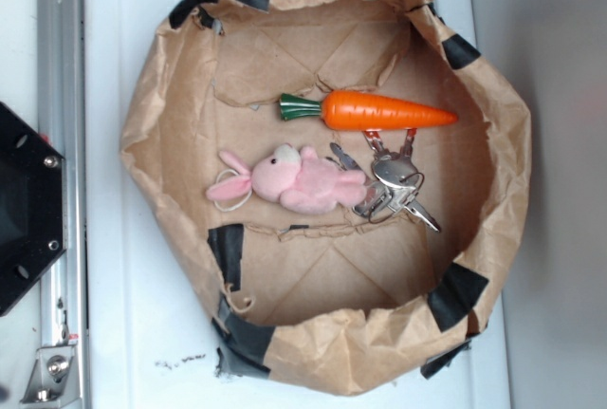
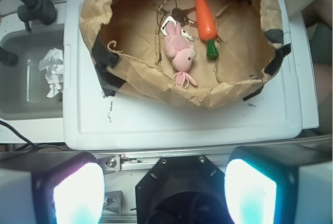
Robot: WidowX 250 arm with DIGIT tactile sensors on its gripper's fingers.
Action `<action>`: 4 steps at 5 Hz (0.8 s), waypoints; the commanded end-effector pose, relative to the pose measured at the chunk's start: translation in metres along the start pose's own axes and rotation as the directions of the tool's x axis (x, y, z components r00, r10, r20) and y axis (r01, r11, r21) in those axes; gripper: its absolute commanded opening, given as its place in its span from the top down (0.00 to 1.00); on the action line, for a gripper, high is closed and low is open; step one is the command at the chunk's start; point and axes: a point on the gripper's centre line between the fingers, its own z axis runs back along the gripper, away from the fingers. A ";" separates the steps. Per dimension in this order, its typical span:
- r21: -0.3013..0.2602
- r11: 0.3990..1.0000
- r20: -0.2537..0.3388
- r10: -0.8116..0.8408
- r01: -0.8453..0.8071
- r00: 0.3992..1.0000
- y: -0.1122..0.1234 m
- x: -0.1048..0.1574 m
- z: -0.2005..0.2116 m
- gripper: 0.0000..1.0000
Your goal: Grab the silver keys.
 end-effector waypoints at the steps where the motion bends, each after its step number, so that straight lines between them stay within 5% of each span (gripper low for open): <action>1: 0.000 1.000 0.000 0.000 0.000 1.000 0.000 0.000 0.000 0.00; 3: -0.037 0.997 0.048 0.066 -0.064 0.997 -0.005 0.043 -0.027 0.00; 4: -0.002 0.994 0.064 0.107 -0.107 0.992 -0.010 0.065 -0.042 0.00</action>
